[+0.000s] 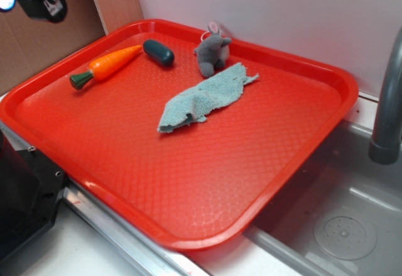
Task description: Grab the carrot.
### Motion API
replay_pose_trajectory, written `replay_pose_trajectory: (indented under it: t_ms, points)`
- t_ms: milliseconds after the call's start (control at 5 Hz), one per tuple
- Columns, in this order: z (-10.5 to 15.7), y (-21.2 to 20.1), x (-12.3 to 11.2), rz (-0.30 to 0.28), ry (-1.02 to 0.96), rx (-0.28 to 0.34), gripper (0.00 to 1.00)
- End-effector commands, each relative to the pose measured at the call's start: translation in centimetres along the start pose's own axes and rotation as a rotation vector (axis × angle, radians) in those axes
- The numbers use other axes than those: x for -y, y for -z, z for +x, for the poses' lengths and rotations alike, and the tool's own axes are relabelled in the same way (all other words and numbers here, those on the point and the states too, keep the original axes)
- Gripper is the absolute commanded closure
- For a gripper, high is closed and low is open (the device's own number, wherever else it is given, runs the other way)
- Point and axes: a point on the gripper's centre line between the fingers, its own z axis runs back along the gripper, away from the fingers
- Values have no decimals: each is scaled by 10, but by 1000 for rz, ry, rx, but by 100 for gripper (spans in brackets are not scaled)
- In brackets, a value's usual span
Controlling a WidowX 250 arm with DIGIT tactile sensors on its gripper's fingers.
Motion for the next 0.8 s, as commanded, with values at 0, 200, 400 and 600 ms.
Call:
replay_pose_trajectory:
  t_ms: [0,200,400,600]
  points:
    - [60,65,-28,101,-93,75,0]
    - [82,101,-42,124,-96,75,0]
    - [90,123,-54,133,-103,43,0]
    - [94,145,-68,118,-103,1,0]
